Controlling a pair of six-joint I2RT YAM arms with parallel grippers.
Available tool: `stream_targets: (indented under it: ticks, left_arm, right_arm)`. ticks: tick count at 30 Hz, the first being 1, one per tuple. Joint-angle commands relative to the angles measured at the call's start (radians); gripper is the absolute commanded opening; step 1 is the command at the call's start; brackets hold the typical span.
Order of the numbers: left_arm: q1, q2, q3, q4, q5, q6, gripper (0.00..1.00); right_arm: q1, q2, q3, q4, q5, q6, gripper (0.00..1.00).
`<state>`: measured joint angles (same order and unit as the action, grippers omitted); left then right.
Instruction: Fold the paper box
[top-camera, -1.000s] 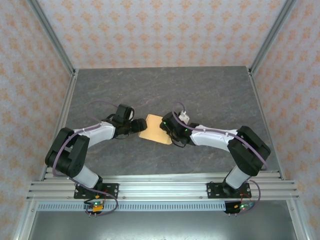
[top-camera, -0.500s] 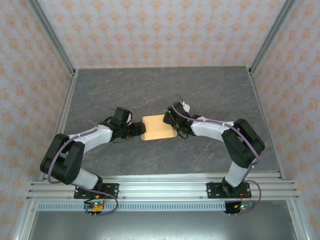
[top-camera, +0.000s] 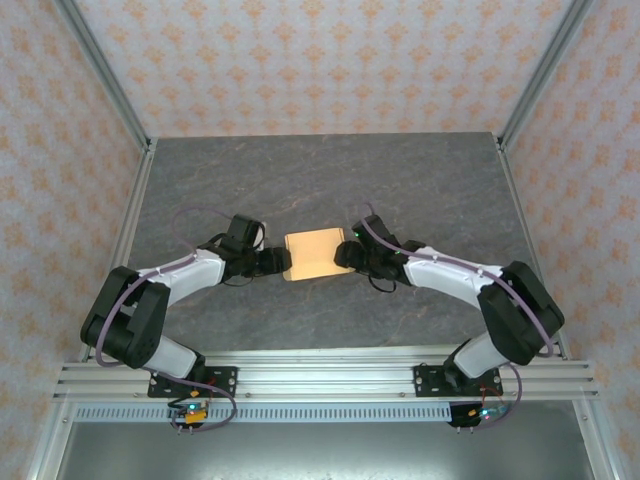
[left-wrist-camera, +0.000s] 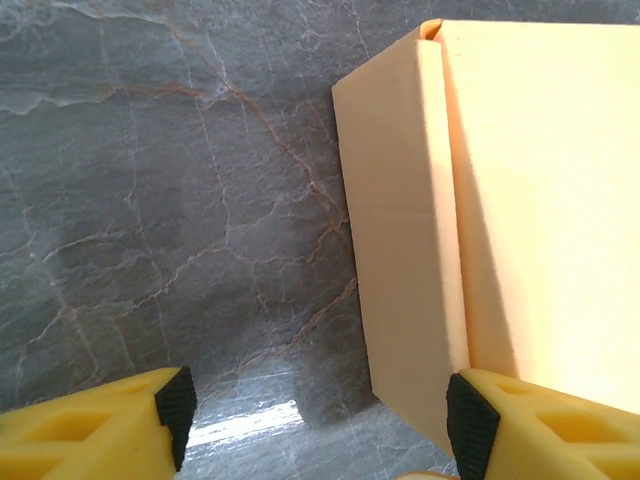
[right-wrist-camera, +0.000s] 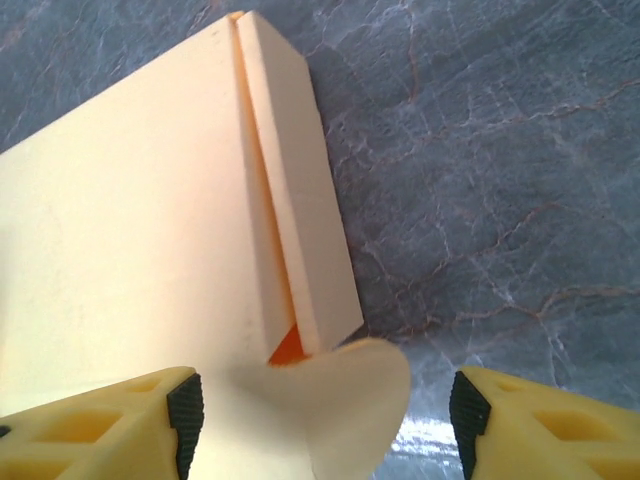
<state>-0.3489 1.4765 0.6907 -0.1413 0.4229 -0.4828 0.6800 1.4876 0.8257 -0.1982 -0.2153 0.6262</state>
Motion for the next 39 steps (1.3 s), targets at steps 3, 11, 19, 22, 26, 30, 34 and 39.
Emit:
stream_targets:
  ticks: [3,11,19,22,26,30,34,39]
  left_arm:
    - [-0.005,0.019,-0.012,-0.033,0.000,0.025,0.65]
    - [-0.005,0.046,0.006,-0.068,-0.010,0.031,0.64]
    - [-0.001,0.107,0.038,-0.083,0.005,0.034,0.46]
    - [0.022,0.116,0.025,-0.049,0.049,0.022,0.42]
    - [0.065,0.131,-0.004,0.031,0.134,-0.010,0.40]
    - [0.093,0.168,-0.025,0.109,0.202,-0.046,0.37]
    - [0.115,0.194,-0.040,0.148,0.232,-0.074,0.36]
    - [0.134,0.107,-0.065,0.184,0.240,-0.113,0.50]
  right_arm:
    - [-0.003,-0.046,-0.006,-0.080,-0.048,-0.059,0.63]
    - [-0.003,0.004,0.021,-0.073,-0.041,-0.129,0.61]
    - [-0.004,0.030,0.072,-0.095,-0.040,-0.137,0.62]
    - [-0.019,-0.013,0.064,-0.097,-0.065,-0.134,0.65]
    - [-0.079,-0.068,0.034,-0.085,-0.117,-0.125,0.69]
    - [-0.164,-0.095,-0.010,-0.024,-0.184,-0.096,0.76]
    - [-0.218,-0.037,-0.009,0.043,-0.291,-0.083,0.79]
    - [-0.239,0.059,0.059,0.034,-0.323,-0.087,0.78]
